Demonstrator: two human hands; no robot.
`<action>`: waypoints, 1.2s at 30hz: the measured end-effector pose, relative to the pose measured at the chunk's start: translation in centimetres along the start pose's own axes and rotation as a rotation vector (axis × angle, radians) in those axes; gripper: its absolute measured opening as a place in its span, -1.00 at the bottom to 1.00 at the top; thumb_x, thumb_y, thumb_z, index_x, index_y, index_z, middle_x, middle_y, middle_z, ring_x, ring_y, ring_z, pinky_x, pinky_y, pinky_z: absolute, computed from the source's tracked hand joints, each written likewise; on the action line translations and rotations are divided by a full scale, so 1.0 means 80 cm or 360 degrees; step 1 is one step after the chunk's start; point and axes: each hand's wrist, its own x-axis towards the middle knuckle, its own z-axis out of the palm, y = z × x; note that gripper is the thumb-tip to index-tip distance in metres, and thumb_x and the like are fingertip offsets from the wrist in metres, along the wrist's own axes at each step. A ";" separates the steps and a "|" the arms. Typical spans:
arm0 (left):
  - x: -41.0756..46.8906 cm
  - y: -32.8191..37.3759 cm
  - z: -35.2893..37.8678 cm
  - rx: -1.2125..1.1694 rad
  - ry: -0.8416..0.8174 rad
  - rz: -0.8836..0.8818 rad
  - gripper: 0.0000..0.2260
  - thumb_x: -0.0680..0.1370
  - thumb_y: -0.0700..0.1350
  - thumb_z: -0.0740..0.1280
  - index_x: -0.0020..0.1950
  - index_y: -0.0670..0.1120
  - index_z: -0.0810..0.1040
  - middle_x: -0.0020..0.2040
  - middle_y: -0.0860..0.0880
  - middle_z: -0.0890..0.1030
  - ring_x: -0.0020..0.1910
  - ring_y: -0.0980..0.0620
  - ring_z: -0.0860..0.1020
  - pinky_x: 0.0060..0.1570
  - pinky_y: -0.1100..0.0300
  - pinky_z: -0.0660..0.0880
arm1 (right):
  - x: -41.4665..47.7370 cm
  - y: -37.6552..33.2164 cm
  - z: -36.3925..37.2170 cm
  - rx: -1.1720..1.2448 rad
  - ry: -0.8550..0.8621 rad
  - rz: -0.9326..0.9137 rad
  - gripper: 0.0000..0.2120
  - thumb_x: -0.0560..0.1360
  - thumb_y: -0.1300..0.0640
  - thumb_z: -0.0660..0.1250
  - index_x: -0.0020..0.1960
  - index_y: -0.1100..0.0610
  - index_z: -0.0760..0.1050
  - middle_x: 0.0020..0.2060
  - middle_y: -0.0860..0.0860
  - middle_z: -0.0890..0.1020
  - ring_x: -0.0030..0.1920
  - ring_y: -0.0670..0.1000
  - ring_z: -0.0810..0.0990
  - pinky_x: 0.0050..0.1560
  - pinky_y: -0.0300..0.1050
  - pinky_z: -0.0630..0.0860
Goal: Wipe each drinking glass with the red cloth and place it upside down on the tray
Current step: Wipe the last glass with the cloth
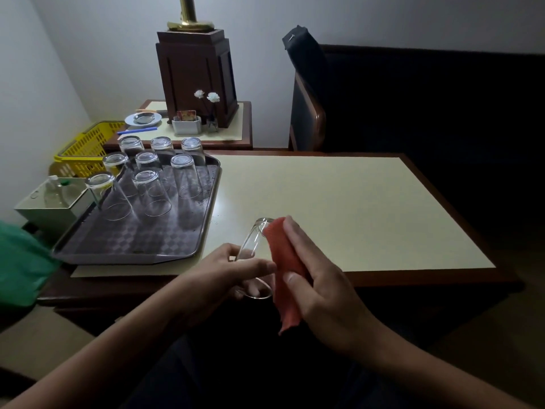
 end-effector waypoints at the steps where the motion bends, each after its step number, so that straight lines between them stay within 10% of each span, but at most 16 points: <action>1: 0.000 0.001 -0.007 0.0042 0.0020 -0.0006 -0.44 0.27 -0.09 0.62 0.18 -0.19 0.50 -0.02 -0.30 0.69 -0.10 -0.25 0.66 -0.06 -0.11 0.56 | 0.000 0.007 0.001 -0.0193 0.0028 -0.0149 -0.34 0.68 0.25 0.25 0.71 -0.01 0.13 0.69 -0.19 0.16 0.64 -0.33 0.07 0.64 -0.28 0.10; 7: -0.008 0.004 -0.030 0.0595 -0.0128 0.0173 -0.53 0.38 -0.27 0.63 0.20 0.01 0.59 0.00 -0.07 0.69 -0.14 0.05 0.65 -0.13 0.15 0.57 | 0.013 0.032 -0.025 -0.0803 0.0031 -0.0615 -0.54 0.62 0.01 0.41 0.52 -0.02 0.51 0.54 -0.14 0.49 0.65 -0.04 0.26 0.62 0.02 0.22; 13: -0.015 -0.008 -0.014 0.0959 -0.0261 0.0710 -0.44 0.38 -0.25 0.62 0.25 0.02 0.45 0.06 0.07 0.54 -0.14 -0.26 0.64 -0.17 -0.20 0.63 | 0.025 0.028 -0.038 0.0155 -0.0159 0.0427 -0.60 0.62 -0.25 0.20 0.15 -0.03 0.67 0.06 -0.09 0.74 0.13 -0.03 0.68 0.32 0.19 0.55; 18: -0.015 -0.003 -0.006 0.1058 -0.0279 0.1052 -0.43 0.36 -0.21 0.67 0.27 0.10 0.55 0.18 0.07 0.56 0.11 -0.05 0.64 0.01 0.20 0.63 | 0.030 0.044 -0.044 0.1024 -0.0506 0.1000 -0.54 0.57 -0.29 0.33 0.14 0.08 0.67 0.01 0.12 0.69 0.05 0.15 0.64 0.28 0.20 0.44; 23: -0.007 -0.003 -0.022 0.0576 -0.0218 0.0601 -0.46 0.34 -0.15 0.69 0.25 -0.09 0.58 0.13 -0.14 0.60 -0.12 -0.09 0.65 -0.07 0.04 0.64 | 0.023 0.015 -0.075 0.0333 -0.0518 0.0270 -0.64 0.60 -0.06 0.36 0.39 -0.11 0.56 0.25 -0.13 0.66 0.22 -0.09 0.66 0.19 -0.18 0.59; 30: -0.001 0.000 -0.023 0.0006 0.0014 0.0241 -0.20 0.18 0.20 0.67 0.21 -0.26 0.52 0.00 -0.19 0.65 -0.28 -0.11 0.64 -0.23 0.15 0.62 | 0.013 0.016 -0.051 -0.0645 -0.0145 -0.0668 -0.30 0.47 -0.11 0.62 0.53 -0.02 0.47 0.56 -0.07 0.41 0.56 -0.06 0.39 0.45 -0.06 0.50; 33: -0.004 0.001 -0.020 0.0156 -0.0108 0.0408 -0.40 0.27 0.07 0.68 0.17 -0.12 0.53 0.06 -0.21 0.59 -0.28 -0.14 0.63 -0.15 0.02 0.62 | 0.013 0.014 -0.043 -0.0285 0.0081 -0.0348 -0.38 0.43 -0.09 0.65 0.43 -0.09 0.54 0.31 -0.15 0.63 0.30 -0.11 0.62 0.21 -0.13 0.62; 36: -0.008 0.003 -0.021 0.0207 -0.0263 0.0542 -0.46 0.35 -0.10 0.65 0.22 -0.15 0.50 0.13 -0.27 0.54 -0.23 -0.21 0.61 -0.12 -0.06 0.59 | 0.018 0.006 -0.051 0.0812 -0.0345 0.0437 -0.54 0.44 -0.01 0.60 0.30 -0.03 0.62 0.14 0.00 0.70 0.09 0.01 0.72 0.03 -0.01 0.69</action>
